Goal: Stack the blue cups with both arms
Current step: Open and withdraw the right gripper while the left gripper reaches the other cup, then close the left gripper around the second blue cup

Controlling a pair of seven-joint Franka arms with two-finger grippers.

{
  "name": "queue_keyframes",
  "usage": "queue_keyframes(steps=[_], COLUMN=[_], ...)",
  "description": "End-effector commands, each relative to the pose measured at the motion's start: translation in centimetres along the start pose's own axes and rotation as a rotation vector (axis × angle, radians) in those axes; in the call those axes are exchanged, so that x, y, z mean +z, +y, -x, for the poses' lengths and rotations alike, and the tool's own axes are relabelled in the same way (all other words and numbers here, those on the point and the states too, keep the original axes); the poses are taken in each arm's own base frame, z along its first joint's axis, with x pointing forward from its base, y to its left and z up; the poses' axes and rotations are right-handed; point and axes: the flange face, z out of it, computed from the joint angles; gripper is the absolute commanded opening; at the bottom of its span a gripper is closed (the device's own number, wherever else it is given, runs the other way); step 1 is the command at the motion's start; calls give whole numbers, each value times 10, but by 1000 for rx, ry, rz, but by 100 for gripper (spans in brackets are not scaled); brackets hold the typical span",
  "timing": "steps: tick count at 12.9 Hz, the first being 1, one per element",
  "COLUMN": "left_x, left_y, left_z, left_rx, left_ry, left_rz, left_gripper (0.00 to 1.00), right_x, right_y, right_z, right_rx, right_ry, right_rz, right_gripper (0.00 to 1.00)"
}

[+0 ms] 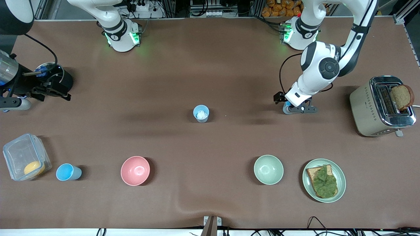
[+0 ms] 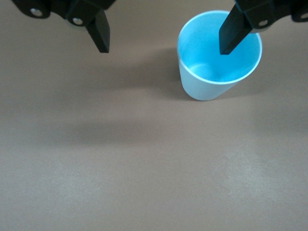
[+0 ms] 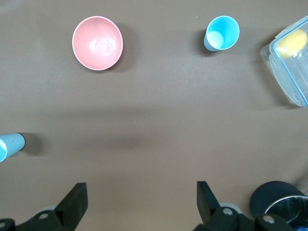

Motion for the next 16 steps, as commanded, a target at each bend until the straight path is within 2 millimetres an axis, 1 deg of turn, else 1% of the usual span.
queue_keyframes(steps=[1, 3, 4, 6, 8, 9, 11, 12, 13, 14, 15, 16], left_x=[9, 14, 16, 17, 19, 19, 20, 22, 22, 22, 22, 22], left_y=[0, 0, -2, -4, -7, -7, -7, -7, -7, -7, -8, -8], left_z=[-1, -1, -1, -1, 2, 2, 2, 2, 2, 2, 2, 2], left_rx=[3, 6, 16, 48, 77, 88, 91, 93, 95, 95, 94, 94], left_ry=[6, 0, -2, 2, 0, 1, 1, -4, -4, -4, -5, -5], left_rz=[-6, -8, -19, -47, -71, -80, -83, -83, -85, -85, -85, -85], left_gripper=[100, 100, 96, 70, 44, 36, 33, 29, 21, 9, 0, 0], right_x=[-6, -7, -8, -8, -8, -8, -8, -8, -8, -8, -8, -8], right_y=[-3, -3, -3, -5, -1, -1, -2, -2, -2, -1, -1, -1], right_z=[6, 6, 5, 6, 6, 6, 6, 6, 6, 6, 6, 6], right_rx=[-10, -10, -11, -14, -8, -7, -9, -9, -9, -8, -9, -9], right_ry=[3, 4, 7, 6, 5, 5, 4, 4, 4, 5, 5, 5], right_rz=[-16, -16, -16, -15, -16, -16, -16, -16, -16, -16, -16, -16], right_gripper=[100, 100, 100, 100, 100, 100, 100, 100, 100, 100, 100, 100])
